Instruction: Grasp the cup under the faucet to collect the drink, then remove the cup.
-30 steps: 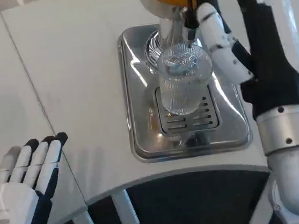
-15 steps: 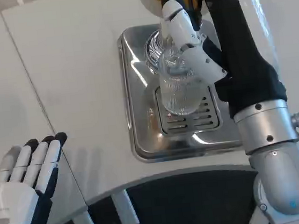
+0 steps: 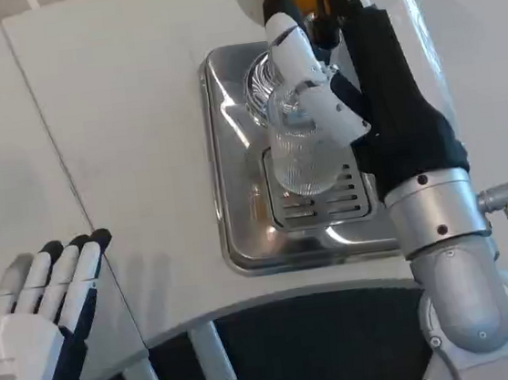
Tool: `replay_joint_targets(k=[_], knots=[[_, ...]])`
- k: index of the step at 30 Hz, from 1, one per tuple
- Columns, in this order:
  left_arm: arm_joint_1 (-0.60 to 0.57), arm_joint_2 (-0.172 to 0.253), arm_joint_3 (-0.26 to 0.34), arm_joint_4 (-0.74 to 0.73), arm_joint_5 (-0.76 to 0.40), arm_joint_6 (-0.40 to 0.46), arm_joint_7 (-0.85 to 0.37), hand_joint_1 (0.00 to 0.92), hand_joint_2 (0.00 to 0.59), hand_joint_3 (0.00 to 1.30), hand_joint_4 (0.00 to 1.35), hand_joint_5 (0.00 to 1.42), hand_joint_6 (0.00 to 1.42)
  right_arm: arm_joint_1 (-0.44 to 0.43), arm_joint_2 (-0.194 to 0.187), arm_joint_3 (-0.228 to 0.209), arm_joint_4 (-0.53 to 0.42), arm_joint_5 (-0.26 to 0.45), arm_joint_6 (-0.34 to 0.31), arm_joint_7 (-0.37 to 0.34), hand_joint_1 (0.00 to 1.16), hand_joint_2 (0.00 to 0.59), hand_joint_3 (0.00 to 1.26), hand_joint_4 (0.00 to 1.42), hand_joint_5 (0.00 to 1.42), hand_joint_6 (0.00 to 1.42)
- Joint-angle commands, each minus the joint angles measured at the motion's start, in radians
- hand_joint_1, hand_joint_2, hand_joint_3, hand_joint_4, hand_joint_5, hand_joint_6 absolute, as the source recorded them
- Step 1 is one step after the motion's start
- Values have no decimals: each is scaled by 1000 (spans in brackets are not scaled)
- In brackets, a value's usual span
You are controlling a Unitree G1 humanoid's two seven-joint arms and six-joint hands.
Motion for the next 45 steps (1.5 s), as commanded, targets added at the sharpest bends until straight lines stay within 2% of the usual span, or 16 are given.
replay_joint_targets(k=[1,8,14,20,25,29,32,36,40,45], knots=[[15,-12,3,-13,-1,3,-9,0,54,0,0,0,0,-15,-4,8,-31,-7,55,40,192,519,0,0,0,0],[4,-14,0,-7,0,2,-8,0,54,0,0,0,0,-10,-33,38,-75,-38,81,92,165,504,0,0,0,0],[-3,-15,-4,-6,1,1,-10,0,54,0,0,0,0,-2,-51,71,-88,-75,92,115,82,489,0,0,0,0],[-6,-15,-6,-3,1,1,-10,0,54,0,0,0,0,-14,-75,103,-104,-165,131,155,18,487,17,0,0,0],[-11,-15,-5,2,-1,2,-9,0,54,0,0,0,0,-29,-74,123,-100,-257,204,208,0,484,37,0,0,0],[-16,-14,-7,9,-1,0,-8,0,54,0,0,0,0,-45,-75,137,-94,-316,236,249,0,486,76,0,0,1],[-25,-15,-10,14,-3,-1,-8,0,54,0,0,0,0,-81,-86,144,-78,-376,258,294,0,479,90,0,0,1],[-36,-14,-14,20,-2,-3,-8,0,54,0,0,0,0,-137,-114,172,-64,-477,277,392,0,478,94,0,0,0],[-56,-12,-18,28,-4,-2,-11,0,54,0,0,0,0,-152,-105,181,-65,-541,283,450,0,490,103,0,0,0],[-113,-13,-27,53,-2,6,-15,0,53,0,0,0,0,-196,-118,200,-57,-641,272,580,0,491,107,0,0,0]])
